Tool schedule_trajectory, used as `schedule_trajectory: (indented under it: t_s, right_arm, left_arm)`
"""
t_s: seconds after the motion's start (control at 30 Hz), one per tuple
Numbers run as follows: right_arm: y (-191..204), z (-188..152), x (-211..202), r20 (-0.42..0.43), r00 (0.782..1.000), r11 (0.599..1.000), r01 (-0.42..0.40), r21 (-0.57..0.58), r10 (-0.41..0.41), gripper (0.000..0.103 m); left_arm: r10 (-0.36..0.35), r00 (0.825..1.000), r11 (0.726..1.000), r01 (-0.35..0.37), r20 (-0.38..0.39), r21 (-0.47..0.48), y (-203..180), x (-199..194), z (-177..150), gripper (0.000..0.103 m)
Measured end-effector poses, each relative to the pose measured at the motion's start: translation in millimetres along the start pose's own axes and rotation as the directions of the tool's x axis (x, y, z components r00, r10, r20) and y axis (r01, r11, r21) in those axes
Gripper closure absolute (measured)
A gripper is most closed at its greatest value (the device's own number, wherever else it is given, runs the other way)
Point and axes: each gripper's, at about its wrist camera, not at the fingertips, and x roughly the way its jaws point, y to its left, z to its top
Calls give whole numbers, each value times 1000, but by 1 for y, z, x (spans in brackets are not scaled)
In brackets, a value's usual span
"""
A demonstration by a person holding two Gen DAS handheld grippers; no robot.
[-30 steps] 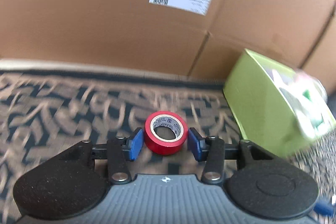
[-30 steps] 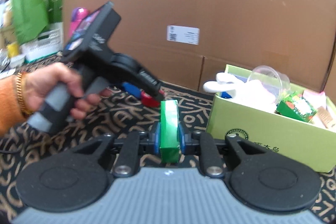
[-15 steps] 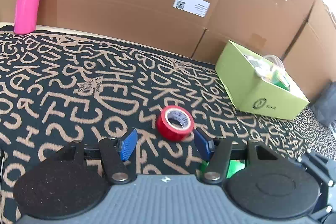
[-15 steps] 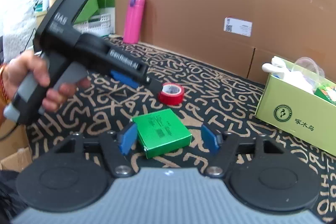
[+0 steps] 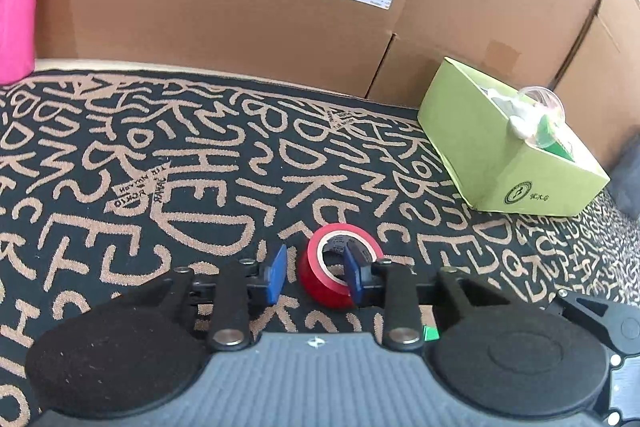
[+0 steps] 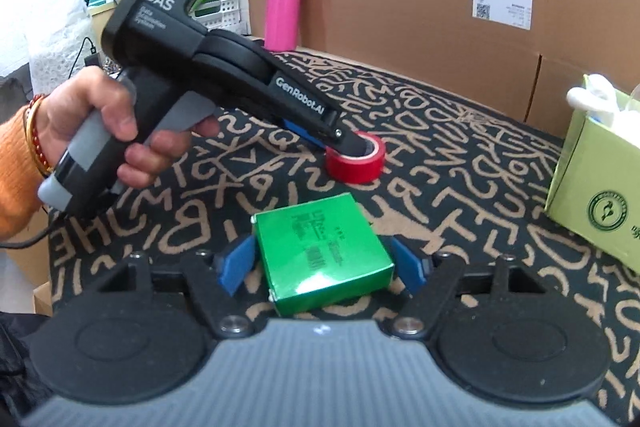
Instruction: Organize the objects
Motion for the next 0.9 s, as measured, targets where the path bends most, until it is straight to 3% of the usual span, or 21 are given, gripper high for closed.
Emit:
schedule_trajectory:
  t_s: [0.33,0.37,0.43,0.63,0.77,0.9]
  right_arm:
    - [1,-9,-6,8,999,998,39,43,-39,37]
    - [0,-10,-9,14,999,998,42,55,-43,37]
    - [-3,-13,-17,30,998,996,50,79,-52,38]
    - [-18,-27,-48,65,990,981,113,156,-124,38]
    - [-36,-35,-75,96,974,960,184,210,-207,38]
    - [-57,-36,-108,146,936,927,278,251,-320,38]
  left_arm:
    - [10,1000,999,-10,4,40,-11,2,-2,75]
    - [7,1000,999,-7,1,34,-11,2,-2,79]
    - [-16,1000,1000,16,-11,20,-12,-1,-3,90]
    - [-95,995,993,95,10,68,-39,-19,-1,90]
    - [-166,985,980,159,43,122,-69,-34,10,90]
    - [-250,966,955,234,70,184,-107,-41,29,90]
